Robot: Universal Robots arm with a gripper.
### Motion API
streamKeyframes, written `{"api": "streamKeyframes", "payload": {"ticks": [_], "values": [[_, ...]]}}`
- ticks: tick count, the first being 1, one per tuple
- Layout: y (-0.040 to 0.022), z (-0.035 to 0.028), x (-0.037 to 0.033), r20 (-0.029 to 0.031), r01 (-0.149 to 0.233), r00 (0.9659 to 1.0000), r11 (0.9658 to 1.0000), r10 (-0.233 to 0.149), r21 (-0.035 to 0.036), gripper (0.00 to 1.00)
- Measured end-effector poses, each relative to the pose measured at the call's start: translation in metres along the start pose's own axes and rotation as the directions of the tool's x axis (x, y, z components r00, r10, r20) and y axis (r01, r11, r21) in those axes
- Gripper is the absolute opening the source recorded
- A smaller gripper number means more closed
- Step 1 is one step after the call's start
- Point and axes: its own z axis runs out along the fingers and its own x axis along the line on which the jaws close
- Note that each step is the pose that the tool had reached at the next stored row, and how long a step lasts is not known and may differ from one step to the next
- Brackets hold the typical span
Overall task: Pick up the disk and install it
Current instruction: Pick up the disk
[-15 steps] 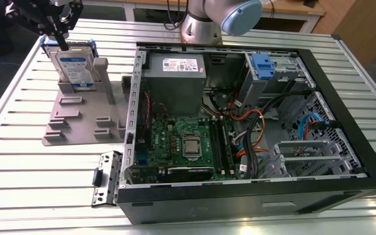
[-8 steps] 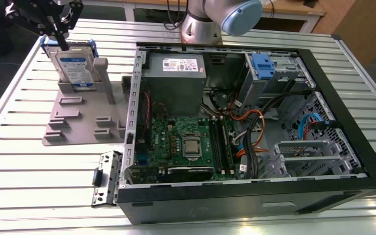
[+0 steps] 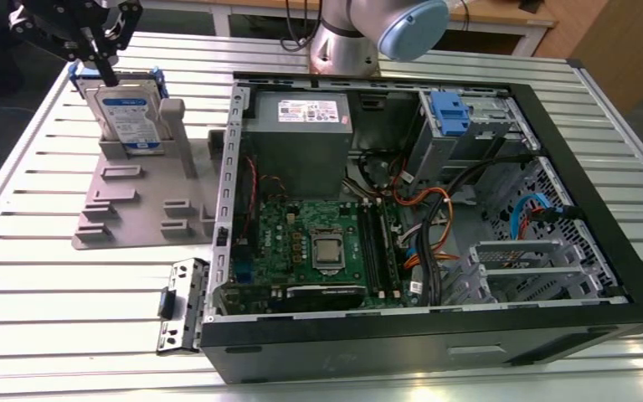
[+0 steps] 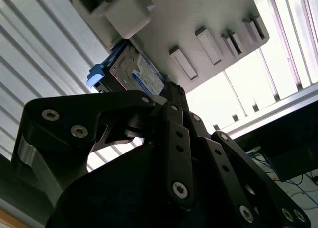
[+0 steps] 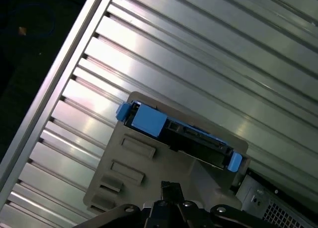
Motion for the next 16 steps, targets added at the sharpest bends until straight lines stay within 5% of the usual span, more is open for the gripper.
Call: {"api": "streamKeyframes", "payload": {"ticks": [16], "values": [[0.0000, 0.0000, 0.0000, 0.0014, 0.067, 0.9978, 0.9978, -0.067, -0.0019, 0.10]]}}
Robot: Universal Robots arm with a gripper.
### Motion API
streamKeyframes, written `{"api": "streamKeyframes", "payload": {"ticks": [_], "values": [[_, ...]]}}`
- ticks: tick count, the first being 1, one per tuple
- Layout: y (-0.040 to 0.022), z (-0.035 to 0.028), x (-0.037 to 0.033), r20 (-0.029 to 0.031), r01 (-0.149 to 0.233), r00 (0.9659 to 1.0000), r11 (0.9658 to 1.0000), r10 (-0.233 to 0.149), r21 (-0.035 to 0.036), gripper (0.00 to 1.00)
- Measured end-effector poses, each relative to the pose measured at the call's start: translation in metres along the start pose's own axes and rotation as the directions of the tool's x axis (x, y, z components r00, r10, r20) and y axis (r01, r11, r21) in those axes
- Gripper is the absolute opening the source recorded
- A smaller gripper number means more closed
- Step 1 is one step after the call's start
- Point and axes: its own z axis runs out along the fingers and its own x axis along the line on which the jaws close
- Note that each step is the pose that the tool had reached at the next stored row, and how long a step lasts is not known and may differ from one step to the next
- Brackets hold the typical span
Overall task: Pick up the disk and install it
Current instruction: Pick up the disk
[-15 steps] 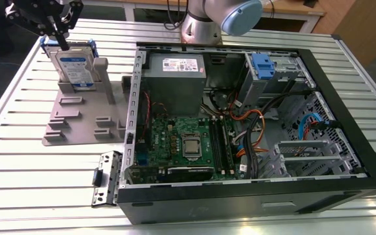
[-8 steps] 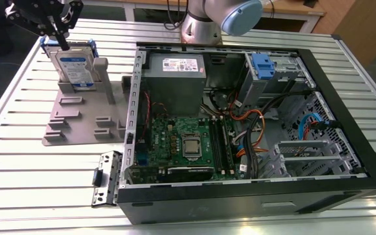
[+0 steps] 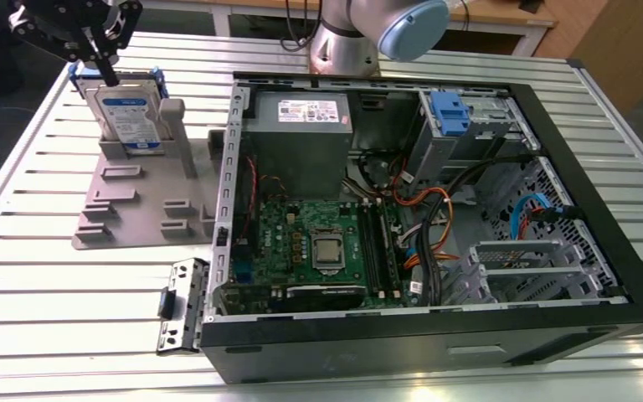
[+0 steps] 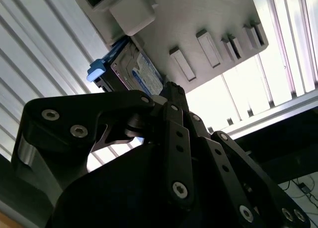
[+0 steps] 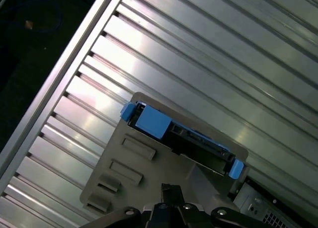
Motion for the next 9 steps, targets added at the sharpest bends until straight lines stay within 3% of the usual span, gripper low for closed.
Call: {"api": "streamKeyframes", "payload": {"ticks": [9], "values": [[0.0000, 0.0000, 0.0000, 0.0008, 0.039, 0.9992, 0.9992, -0.039, -0.0012, 0.10]]}}
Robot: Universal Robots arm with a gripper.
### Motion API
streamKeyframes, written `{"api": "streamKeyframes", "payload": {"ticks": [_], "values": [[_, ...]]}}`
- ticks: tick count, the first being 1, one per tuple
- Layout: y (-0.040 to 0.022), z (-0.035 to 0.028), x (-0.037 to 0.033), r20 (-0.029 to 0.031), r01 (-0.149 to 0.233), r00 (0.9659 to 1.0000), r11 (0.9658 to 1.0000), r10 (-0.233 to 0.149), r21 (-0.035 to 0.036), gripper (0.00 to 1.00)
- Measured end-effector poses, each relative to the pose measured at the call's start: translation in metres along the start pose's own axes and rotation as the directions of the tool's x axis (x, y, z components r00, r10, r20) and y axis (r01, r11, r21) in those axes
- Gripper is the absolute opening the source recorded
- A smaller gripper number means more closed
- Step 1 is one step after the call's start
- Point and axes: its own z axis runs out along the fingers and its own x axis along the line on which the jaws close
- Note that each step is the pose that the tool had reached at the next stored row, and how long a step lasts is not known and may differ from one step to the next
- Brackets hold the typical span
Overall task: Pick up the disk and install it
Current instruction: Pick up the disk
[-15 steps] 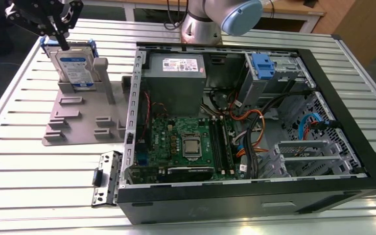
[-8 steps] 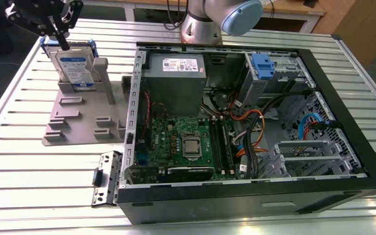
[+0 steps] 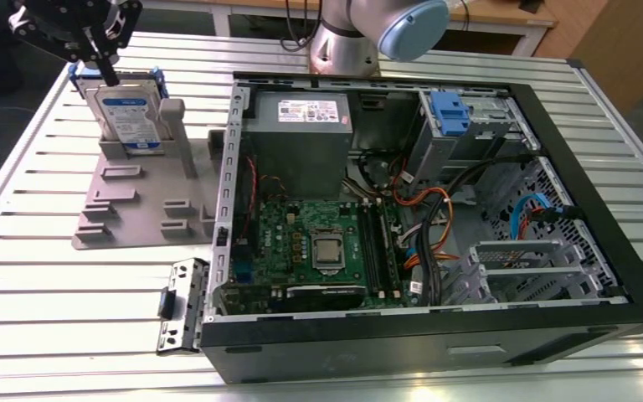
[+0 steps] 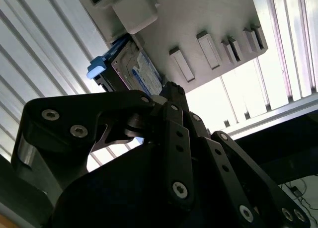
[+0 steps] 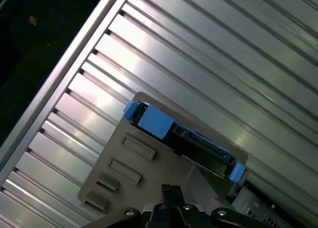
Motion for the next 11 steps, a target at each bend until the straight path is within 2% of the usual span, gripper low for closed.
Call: {"api": "streamKeyframes", "payload": {"ticks": [11], "values": [[0.0000, 0.0000, 0.0000, 0.0010, 0.048, 0.9989, 0.9989, -0.048, -0.0014, 0.10]]}}
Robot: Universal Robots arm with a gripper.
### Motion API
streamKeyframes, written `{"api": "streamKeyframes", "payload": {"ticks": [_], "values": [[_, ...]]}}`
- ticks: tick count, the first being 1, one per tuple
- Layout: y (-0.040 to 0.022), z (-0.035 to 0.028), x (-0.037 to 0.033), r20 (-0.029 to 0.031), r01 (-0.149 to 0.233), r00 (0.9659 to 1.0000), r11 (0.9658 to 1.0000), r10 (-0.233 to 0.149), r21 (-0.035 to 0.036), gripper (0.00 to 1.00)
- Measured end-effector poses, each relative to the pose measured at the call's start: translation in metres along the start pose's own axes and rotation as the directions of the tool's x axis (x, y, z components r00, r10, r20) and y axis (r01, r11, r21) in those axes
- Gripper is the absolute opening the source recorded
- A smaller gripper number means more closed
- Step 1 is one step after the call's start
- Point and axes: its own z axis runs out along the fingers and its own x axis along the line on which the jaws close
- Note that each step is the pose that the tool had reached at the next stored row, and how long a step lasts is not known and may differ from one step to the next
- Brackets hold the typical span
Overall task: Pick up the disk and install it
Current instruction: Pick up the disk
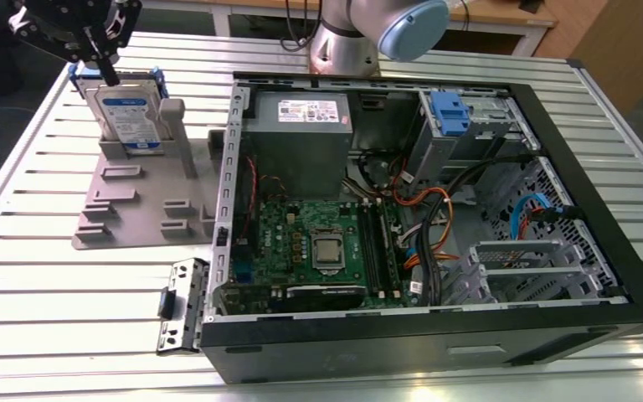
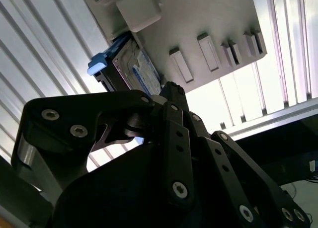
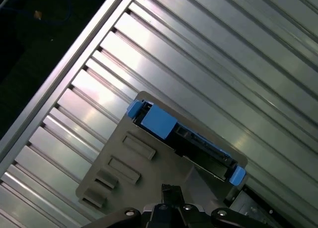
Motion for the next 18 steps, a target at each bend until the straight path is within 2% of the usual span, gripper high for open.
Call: {"api": "streamKeyframes", "payload": {"ticks": [9, 18], "values": [[0.0000, 0.0000, 0.0000, 0.0007, 0.037, 0.9993, 0.9993, -0.037, -0.0011, 0.10], [0.0000, 0.0000, 0.0000, 0.0015, 0.075, 0.9972, 0.9972, -0.075, -0.0022, 0.10]]}}
